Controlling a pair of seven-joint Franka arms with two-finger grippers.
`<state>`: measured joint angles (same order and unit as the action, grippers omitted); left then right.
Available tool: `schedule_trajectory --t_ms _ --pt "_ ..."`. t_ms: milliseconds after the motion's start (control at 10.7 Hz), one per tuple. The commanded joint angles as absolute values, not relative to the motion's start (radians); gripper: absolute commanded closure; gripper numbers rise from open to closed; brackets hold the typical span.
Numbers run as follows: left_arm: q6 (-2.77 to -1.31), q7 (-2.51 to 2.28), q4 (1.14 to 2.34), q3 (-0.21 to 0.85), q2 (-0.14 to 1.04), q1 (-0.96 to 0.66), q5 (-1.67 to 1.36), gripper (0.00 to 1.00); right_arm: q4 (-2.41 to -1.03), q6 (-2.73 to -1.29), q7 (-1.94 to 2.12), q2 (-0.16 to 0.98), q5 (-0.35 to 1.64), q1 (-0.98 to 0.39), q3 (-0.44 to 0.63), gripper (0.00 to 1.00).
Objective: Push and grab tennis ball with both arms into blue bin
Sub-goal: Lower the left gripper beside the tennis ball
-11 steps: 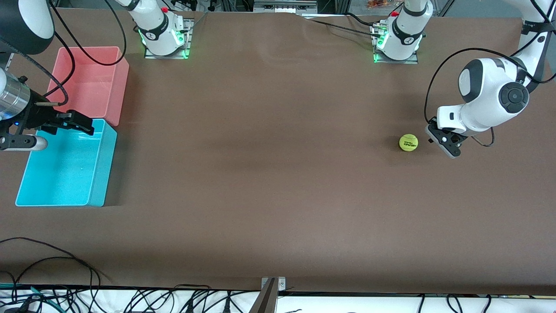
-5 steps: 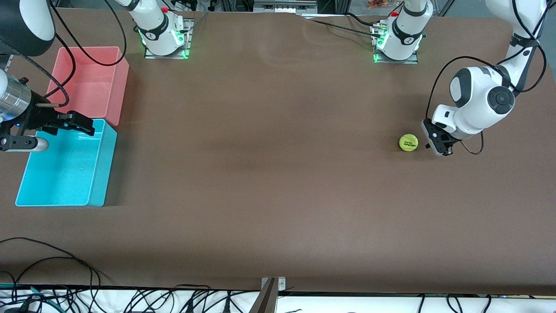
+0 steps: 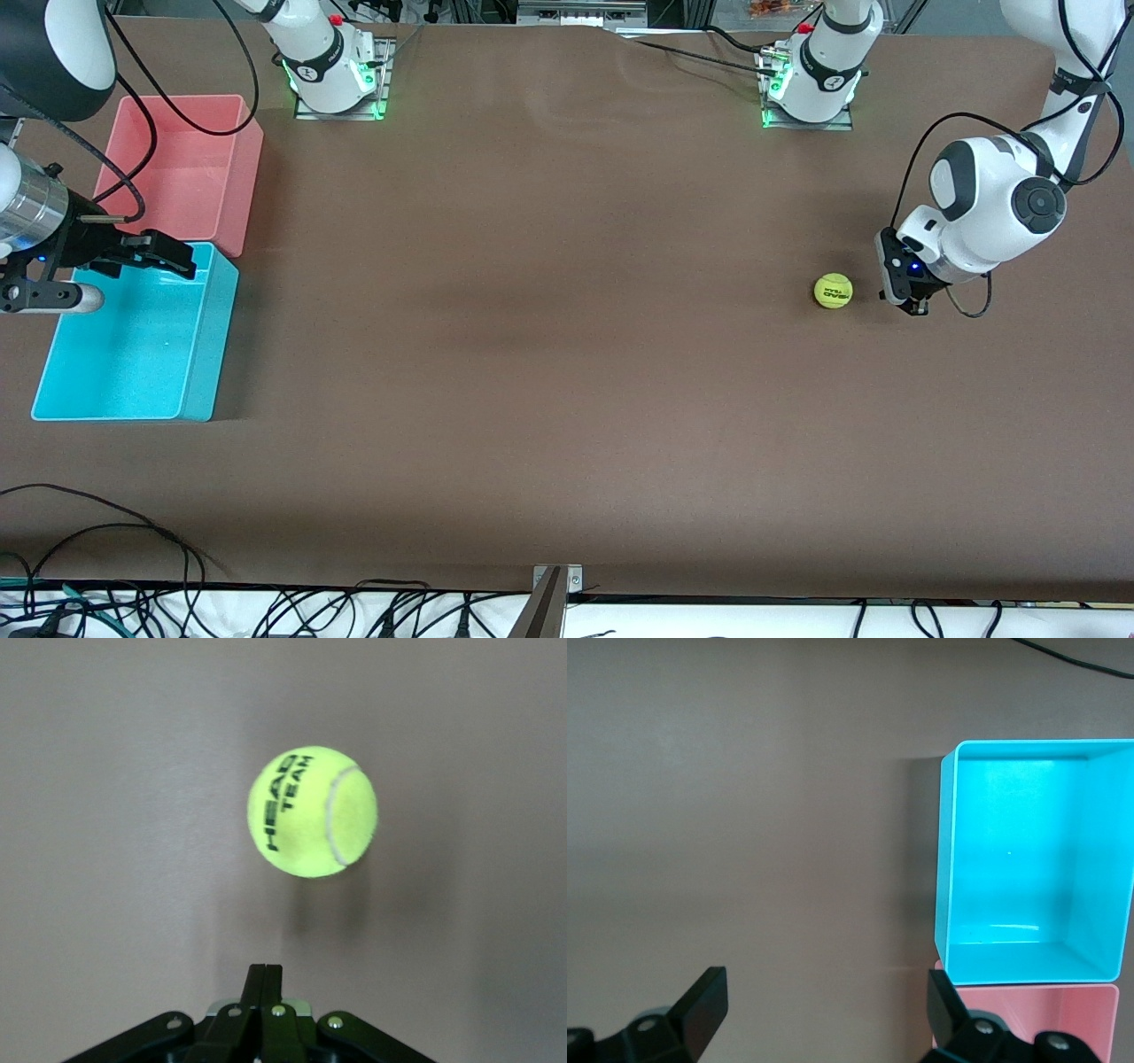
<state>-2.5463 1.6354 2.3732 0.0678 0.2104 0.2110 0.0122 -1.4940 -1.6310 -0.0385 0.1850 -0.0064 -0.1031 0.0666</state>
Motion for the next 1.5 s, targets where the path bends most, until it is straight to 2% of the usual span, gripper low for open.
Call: schedule_trajectory --t_ms 0,375,656,1405 --pt "-2.559 1.704 2.398 0.072 0.215 0.222 0.017 1.00 -1.493 -1.635 -0.046 0.179 0.018 -0.101 0.063 0.00" --pt "-2.563 1.684 2.411 0.072 0.228 0.219 -0.002 1.00 -1.497 -1.635 -0.046 0.187 0.037 -0.100 0.063 0.00" --pt "-2.644 1.642 2.410 0.072 0.279 0.199 -0.009 1.00 -1.497 -1.635 -0.046 0.189 0.038 -0.100 0.064 0.00" --pt "-2.692 1.568 2.410 0.072 0.322 0.172 -0.009 1.00 -1.497 -1.635 -0.046 0.190 0.038 -0.101 0.063 0.00"
